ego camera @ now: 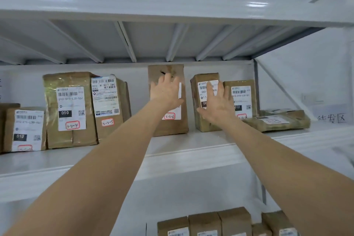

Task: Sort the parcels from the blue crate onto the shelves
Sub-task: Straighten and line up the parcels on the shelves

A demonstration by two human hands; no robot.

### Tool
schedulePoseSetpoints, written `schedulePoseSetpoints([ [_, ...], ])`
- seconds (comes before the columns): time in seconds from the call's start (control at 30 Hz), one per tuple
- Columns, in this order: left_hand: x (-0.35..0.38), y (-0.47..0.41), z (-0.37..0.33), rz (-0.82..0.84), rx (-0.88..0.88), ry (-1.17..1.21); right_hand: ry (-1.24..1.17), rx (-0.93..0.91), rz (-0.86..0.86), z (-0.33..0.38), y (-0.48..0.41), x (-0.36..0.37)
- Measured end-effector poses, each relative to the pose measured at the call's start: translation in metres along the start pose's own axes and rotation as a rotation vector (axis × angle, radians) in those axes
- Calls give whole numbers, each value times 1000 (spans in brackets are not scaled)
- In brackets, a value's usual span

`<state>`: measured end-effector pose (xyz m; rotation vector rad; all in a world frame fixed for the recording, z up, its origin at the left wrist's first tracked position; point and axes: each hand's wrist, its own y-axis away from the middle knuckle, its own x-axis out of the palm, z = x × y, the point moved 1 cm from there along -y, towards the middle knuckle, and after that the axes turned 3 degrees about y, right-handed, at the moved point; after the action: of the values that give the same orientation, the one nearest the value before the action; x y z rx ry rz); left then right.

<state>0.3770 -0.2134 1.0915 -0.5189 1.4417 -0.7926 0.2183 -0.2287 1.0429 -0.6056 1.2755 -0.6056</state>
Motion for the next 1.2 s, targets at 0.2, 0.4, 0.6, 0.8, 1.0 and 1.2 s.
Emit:
schedulePoseSetpoints([
  [0.2,5,-42,9,-134,-15,-48,-29,15,-58,2,-47,1],
  [0.4,8,-78,12,-191,-31,-69,28,4,-144,12,-84,5],
  [0.6,16,-91,-3,-68,-112,-84,2,57,-115,12,-95,6],
  [0.8,14,-91,-10,-83,-142,-116,-40,31,-99,16,-95,2],
  [1.0,3,-84,3,-119,-113,-221,-148,-26,-91,48,-85,2],
  [1.2,-10,-74,27,-87,-136,-254,-225,-97,-85,68,-79,8],
])
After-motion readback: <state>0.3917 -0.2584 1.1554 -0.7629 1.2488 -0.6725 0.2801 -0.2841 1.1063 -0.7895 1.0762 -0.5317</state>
